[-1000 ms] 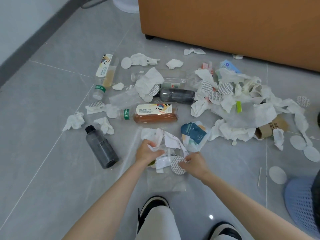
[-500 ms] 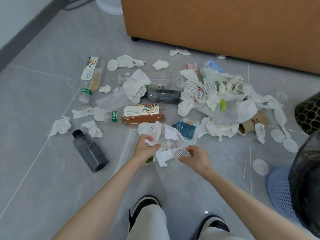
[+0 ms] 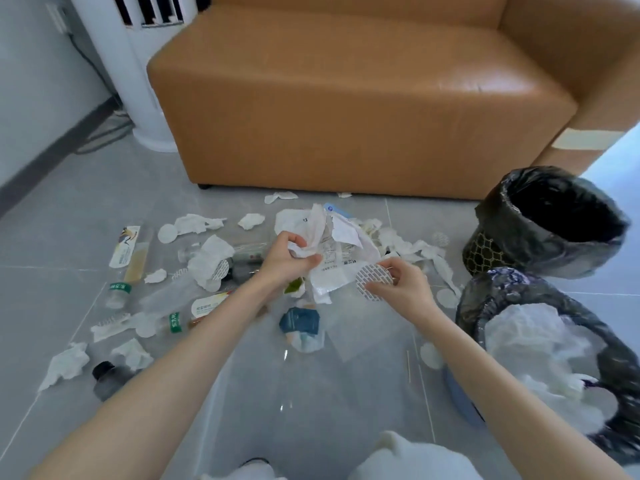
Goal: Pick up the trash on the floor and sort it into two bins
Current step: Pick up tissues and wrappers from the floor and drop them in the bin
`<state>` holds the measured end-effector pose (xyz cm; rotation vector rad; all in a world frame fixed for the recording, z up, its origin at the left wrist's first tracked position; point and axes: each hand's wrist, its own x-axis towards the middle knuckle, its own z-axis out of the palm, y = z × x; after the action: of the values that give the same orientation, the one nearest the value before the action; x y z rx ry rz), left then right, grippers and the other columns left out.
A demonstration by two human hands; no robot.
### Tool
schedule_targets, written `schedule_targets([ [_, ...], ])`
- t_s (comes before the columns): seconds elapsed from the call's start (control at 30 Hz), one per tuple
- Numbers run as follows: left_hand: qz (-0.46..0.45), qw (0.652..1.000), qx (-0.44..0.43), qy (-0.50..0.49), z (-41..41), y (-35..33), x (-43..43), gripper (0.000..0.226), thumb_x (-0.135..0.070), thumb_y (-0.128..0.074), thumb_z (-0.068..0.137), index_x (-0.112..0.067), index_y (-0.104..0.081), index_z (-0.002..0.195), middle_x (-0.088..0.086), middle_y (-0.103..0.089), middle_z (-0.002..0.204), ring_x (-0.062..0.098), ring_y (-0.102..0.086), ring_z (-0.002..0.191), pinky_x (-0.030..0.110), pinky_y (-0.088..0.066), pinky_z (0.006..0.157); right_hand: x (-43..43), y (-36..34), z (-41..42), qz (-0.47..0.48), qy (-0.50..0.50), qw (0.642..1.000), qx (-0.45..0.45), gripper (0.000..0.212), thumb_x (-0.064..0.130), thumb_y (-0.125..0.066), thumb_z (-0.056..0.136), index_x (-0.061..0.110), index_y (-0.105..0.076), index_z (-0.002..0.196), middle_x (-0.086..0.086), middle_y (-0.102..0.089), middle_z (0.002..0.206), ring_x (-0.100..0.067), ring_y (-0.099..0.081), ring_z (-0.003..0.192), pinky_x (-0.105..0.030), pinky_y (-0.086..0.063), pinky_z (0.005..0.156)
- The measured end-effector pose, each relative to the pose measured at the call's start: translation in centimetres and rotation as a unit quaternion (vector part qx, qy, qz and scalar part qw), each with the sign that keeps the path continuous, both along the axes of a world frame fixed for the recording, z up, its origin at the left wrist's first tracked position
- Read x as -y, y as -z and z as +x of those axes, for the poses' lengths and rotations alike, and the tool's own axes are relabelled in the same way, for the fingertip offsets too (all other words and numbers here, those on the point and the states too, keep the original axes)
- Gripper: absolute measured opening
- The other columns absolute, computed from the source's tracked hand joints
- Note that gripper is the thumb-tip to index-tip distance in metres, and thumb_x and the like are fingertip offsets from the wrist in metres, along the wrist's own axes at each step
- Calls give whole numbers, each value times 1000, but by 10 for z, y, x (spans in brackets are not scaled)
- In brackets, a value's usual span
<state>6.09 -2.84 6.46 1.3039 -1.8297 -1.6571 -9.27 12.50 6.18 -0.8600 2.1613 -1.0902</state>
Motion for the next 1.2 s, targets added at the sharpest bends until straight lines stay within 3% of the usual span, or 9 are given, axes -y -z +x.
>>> schedule_targets([
  [0.3, -88, 982, -39, 160, -124, -86, -82, 31, -21, -66, 85, -18, -40, 100, -2, -46, 85, 13, -47, 70, 26, -37, 54, -95, -73, -71, -35, 125, 990, -59, 38, 6, -64, 78, 25, -49, 108, 1, -54, 109, -16, -59, 83, -35, -50, 70],
  [0.4, -77, 971, -36, 222, -165, -91, -126, 31, -22, -65, 86, -18, -39, 102, 1, -48, 95, 15, -49, 76, 27, -40, 59, -138, -80, -86, -34, 173, 982, -62, 42, 1, -60, 75, 22, -47, 110, -3, -52, 108, -22, -59, 80, -39, -52, 72],
  [0.57, -24, 958, -10, 284, -208, -77, -188, 36, -28, -65, 86, -18, -39, 109, 5, -47, 103, 19, -49, 88, 26, -38, 61, -199, -71, -107, -2, 236, 966, -101, 42, -1, -61, 74, 17, -53, 111, -2, -56, 106, -19, -58, 89, -24, -47, 65],
  [0.67, 8, 942, 16, 334, -214, -53, -207, 44, -33, -64, 87, -18, -37, 119, 6, -47, 111, 18, -49, 93, 22, -38, 61, -225, -56, -119, 41, 254, 961, -105, 46, -1, -60, 73, 16, -54, 116, 0, -56, 107, -18, -58, 94, -24, -45, 68],
  [0.77, 34, 907, 70, 414, -215, -30, -215, 54, -37, -55, 91, -21, -31, 136, 7, -45, 131, 18, -50, 108, 25, -42, 78, -242, -35, -127, 77, 266, 956, -96, 48, 1, -60, 74, 16, -52, 120, -5, -57, 112, -17, -55, 93, -26, -44, 72],
  [0.9, 44, 866, 92, 489, -211, -8, -221, 55, -26, -35, 101, -20, -12, 150, 2, -17, 156, 19, -26, 140, 30, -31, 108, -250, -10, -131, 146, 230, 955, -118, 52, 4, -58, 81, 15, -46, 131, -7, -54, 128, -17, -50, 99, -26, -39, 79],
  [1.0, -19, 832, 114, 542, -211, 5, -227, 56, -16, -29, 102, -15, -4, 151, 2, -8, 158, 17, -13, 145, 26, -17, 113, -248, 1, -134, 218, 193, 933, -210, 60, 6, -52, 85, 18, -37, 142, -10, -33, 147, -29, -34, 130, -35, -33, 105],
  [1.1, -97, 805, 147, 567, -215, 21, -234, 58, -10, -30, 100, -19, -6, 152, 10, -29, 150, 29, -23, 139, 34, -23, 112, -239, -2, -132, 227, 126, 928, -267, 65, 16, -52, 89, 26, -27, 148, -2, -9, 158, -28, -11, 142, -44, -21, 116],
  [1.2, -203, 770, 180, 578, -215, 32, -238, 65, -4, -32, 94, -27, -11, 151, 9, -41, 131, 32, -28, 122, 37, -30, 102, -228, 3, -131, 221, 17, 952, -213, 72, 18, -53, 91, 27, -14, 151, 4, 8, 159, -19, 4, 147, -39, -8, 119],
])
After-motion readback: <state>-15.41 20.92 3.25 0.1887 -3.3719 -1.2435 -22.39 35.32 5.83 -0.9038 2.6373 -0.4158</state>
